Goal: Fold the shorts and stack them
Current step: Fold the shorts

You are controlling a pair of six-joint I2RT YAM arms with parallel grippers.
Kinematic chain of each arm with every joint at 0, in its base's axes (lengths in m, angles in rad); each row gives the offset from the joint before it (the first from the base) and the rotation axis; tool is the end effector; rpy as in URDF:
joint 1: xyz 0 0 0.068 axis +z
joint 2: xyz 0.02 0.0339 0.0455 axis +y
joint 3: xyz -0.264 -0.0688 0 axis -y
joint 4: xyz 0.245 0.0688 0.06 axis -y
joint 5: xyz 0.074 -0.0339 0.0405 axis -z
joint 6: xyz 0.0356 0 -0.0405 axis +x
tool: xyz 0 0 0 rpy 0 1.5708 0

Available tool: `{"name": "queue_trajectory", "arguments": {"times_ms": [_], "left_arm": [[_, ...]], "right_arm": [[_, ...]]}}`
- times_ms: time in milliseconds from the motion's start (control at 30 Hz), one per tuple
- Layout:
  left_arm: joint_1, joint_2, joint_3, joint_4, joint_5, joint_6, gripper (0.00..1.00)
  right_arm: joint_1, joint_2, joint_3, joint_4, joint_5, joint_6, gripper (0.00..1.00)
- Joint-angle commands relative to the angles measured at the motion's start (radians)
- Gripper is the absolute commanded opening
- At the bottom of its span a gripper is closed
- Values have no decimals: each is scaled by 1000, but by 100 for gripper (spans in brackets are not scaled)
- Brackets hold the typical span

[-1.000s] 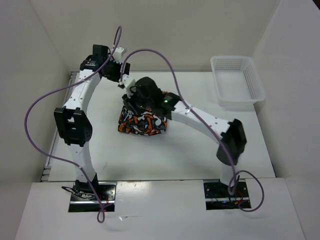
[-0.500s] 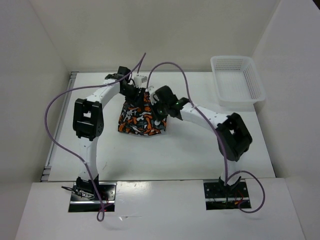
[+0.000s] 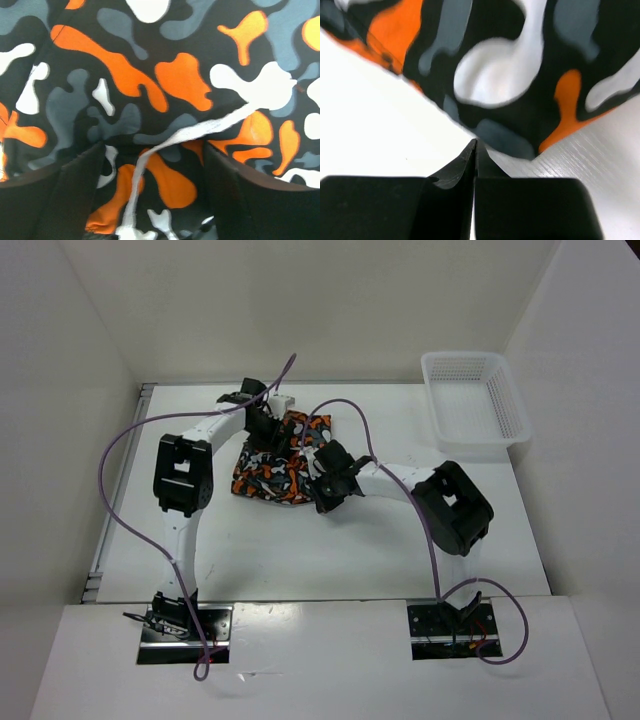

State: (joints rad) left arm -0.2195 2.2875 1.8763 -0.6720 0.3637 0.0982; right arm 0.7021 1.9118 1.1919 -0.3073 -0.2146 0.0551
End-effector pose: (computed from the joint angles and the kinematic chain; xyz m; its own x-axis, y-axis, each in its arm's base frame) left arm 0.4777 -0.1195 0.1748 -0.8222 0.2773 -0.4971 0.4489 0.8528 -0.2668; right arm 0.2916 0.2566 0.1528 -0.6918 -0.5147 -0.5064 -0.6780 0.7043 0.2105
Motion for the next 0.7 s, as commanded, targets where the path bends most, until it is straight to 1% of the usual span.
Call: {"name": "queue_trajectory", "arguments": {"times_ms": [0,33,67,133,200,233,300,367,400,467,500,533,600,633,667], "left_arm": [[14,-28,9,57,-11,11,87],[14,-57,-2,66,9,23,89],[14,-118,-11,89,38,23,91],[14,-195,-23,98,63,35,94],[14,-220,32,48,89,46,94],[14,-241,52,5,89,57,97],[25,-264,72,-27,113,66,97],[25,-293,72,-76,113,92,97],[25,-313,26,-86,95,103,96],[25,-328,-40,-95,83,103,90],[25,-339,-77,-95,74,103,80],[25,-339,-151,-95,89,103,75],[25,-350,-224,-95,112,103,66],[25,-350,-256,-80,121,103,57],[25,-350,-310,-60,121,103,54]], "right_arm": [[7,-14,9,2,-14,-21,0],[7,-14,23,-19,-32,-40,0],[7,-40,37,-30,-46,-55,0],[7,-65,70,-58,-46,-66,0],[7,-112,83,-75,-17,-78,0],[7,-131,83,-84,-17,-78,0],[-16,-189,83,-98,-17,-78,0],[-41,-235,83,-108,6,-64,0],[-41,-244,74,-121,24,-64,0],[-50,-258,74,-121,49,-64,0],[-61,-267,74,-121,63,-76,0],[-79,-267,74,-121,78,-95,0],[-105,-267,74,-121,99,-124,0],[-121,-267,86,-130,100,-135,0],[-153,-267,98,-130,115,-144,0]]}}
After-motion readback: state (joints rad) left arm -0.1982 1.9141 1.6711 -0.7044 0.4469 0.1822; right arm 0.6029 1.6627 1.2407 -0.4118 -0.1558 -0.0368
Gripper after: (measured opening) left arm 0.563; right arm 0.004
